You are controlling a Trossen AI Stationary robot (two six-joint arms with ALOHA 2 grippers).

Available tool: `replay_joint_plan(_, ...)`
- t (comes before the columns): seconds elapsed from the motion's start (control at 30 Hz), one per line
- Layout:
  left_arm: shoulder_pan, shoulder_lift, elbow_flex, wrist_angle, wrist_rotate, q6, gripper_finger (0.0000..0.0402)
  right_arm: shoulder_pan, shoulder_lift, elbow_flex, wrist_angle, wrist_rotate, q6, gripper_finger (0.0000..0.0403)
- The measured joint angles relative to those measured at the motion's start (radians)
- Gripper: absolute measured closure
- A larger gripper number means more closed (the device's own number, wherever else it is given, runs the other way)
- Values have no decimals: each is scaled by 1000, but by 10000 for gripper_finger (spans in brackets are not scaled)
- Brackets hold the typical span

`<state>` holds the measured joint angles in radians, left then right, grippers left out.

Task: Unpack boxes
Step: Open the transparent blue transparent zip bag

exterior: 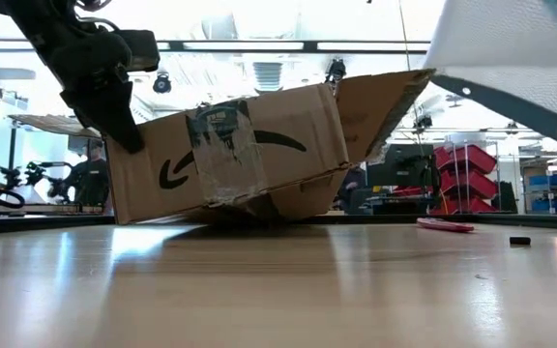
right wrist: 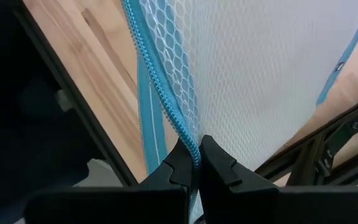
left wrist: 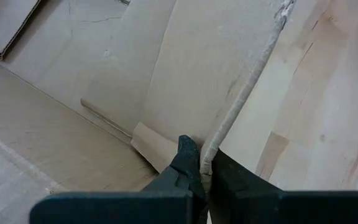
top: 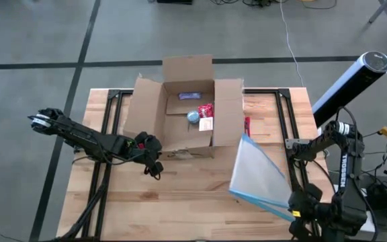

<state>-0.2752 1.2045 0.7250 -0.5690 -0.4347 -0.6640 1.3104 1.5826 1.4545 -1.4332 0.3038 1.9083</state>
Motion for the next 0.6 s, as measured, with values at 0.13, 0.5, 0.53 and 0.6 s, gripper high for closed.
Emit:
replay_joint_plan(0.13, 0, 0, 0, 0, 0, 0, 401, 7, 1, -9, 29, 2, 32, 403)
replay_joint_plan(0.5, 0, 0, 28, -4, 6, 40, 401, 7, 72, -9, 86, -127, 110, 403)
replay_joint_plan(0.53, 0, 0, 28, -4, 7, 42, 401, 7, 74, -9, 85, -119, 105, 403)
replay_joint_plan(0.6, 0, 0, 29, -6, 16, 44, 401, 1, 75, -9, 63, -74, 81, 403)
